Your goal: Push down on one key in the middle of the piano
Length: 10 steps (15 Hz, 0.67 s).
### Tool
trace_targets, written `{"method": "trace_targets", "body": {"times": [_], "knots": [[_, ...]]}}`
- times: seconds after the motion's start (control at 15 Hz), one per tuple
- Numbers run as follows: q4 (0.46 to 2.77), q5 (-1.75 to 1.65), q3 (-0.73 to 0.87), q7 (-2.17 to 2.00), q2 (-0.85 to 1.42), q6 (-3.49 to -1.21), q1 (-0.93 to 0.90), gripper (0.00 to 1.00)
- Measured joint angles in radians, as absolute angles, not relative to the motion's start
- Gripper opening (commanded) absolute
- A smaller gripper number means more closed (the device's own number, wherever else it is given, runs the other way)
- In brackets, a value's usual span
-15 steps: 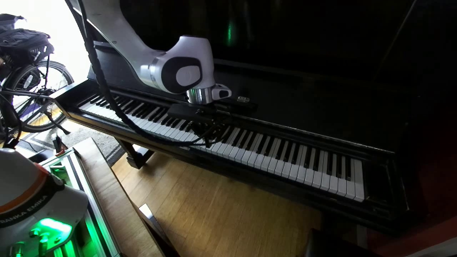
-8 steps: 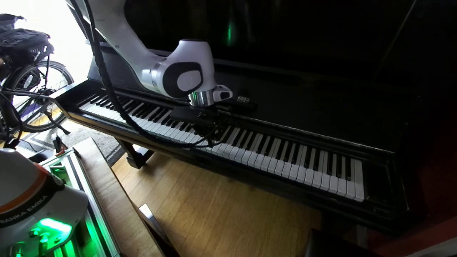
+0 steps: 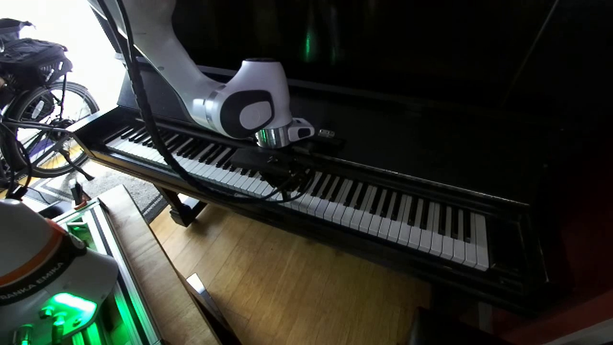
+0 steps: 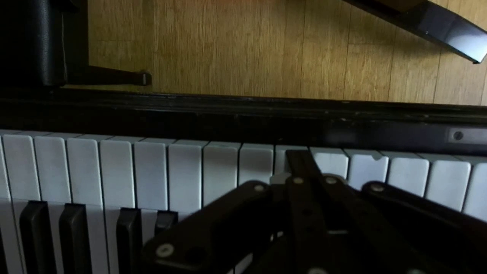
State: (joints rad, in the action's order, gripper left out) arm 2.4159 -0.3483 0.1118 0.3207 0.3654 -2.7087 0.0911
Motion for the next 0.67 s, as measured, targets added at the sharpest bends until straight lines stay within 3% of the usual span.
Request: {"method": "trace_targets", "body": {"times": [0.67], "knots": [[2.414, -0.348, 0.115, 0.321, 0.388, -2.726, 0.091, 0.00]]}}
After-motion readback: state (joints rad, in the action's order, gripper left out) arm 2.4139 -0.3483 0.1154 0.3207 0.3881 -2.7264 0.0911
